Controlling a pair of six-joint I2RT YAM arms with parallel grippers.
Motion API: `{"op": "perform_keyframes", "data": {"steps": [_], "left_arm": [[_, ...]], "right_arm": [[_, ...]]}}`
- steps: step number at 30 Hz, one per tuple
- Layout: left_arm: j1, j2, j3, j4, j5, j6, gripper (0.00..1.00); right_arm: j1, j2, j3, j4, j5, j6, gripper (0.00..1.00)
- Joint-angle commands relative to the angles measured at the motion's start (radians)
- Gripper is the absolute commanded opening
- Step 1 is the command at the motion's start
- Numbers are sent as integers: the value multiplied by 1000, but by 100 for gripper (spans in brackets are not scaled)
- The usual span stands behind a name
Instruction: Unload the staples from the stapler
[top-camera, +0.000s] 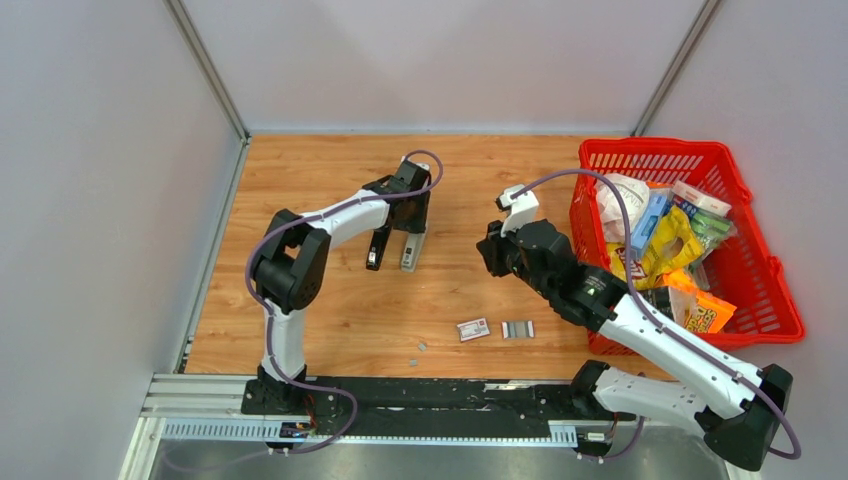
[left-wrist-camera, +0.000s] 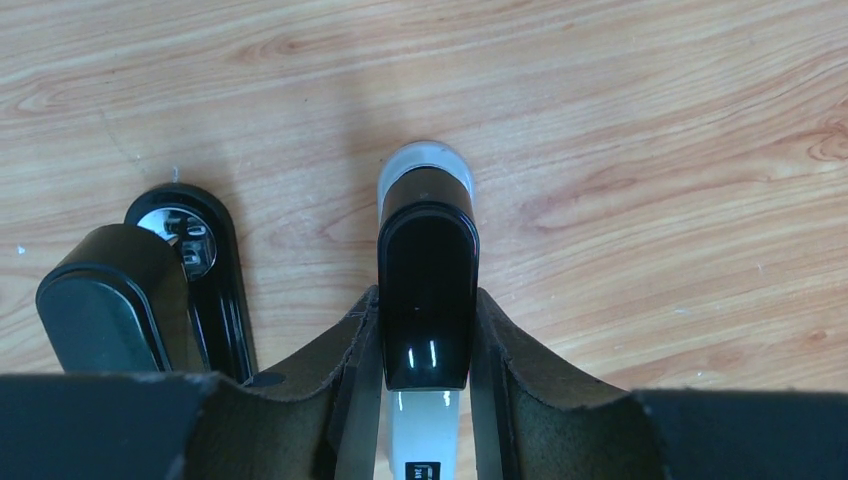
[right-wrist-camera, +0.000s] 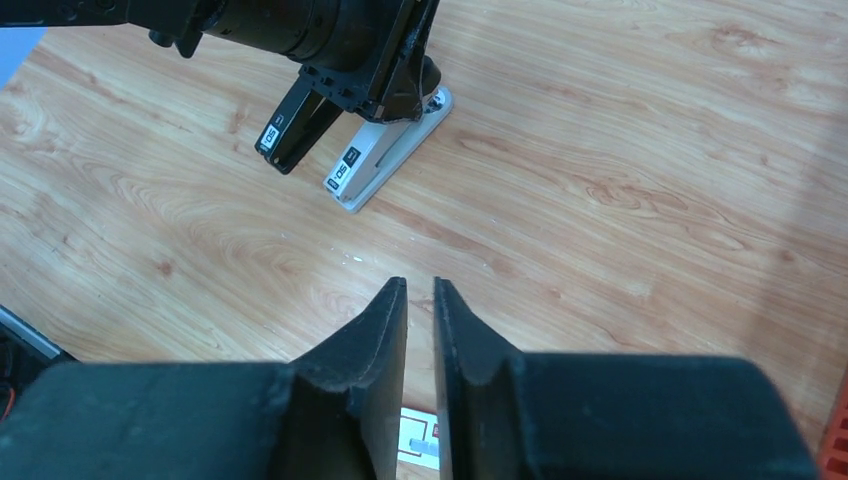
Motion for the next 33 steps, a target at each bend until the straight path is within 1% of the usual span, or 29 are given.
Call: {"op": "perform_keyframes", "data": {"steps": [1, 4, 5, 6, 10, 13, 14, 16, 21, 27, 33], "left_arm": [[1, -90, 18, -34, -17, 27, 19], [2, -110, 24, -37, -26, 43, 25], [2, -123, 26, -37, -35, 47, 29], [1, -129, 27, -40, -40, 55, 37], [2, -169, 50, -54, -49, 69, 45], [2, -225, 44, -55, -59, 72, 48], [2, -236, 41, -61, -62, 72, 53], [1, -273, 23, -66, -59, 67, 57], [-10, -417, -103, -39, -20, 47, 57], [-47, -587, -252, -49, 18, 29, 57], [-90, -744, -373, -54, 81, 6, 55]], "right_arm": [[-3, -10, 10, 6, -10, 20, 25], [-3, -19, 7, -3, -8, 27, 36], [-3, -21, 7, -7, -7, 30, 38], [-3, -25, 6, -10, -5, 30, 41], [-1, -32, 13, -25, -10, 36, 46], [-3, -32, 17, -40, -19, 40, 50], [0, -29, 20, -48, -27, 36, 53], [-3, -18, 24, -63, -27, 33, 55], [-3, -7, 32, -102, -42, 49, 58], [-1, -9, 12, -158, -60, 89, 61], [-1, 8, -46, -201, -90, 161, 61]]}}
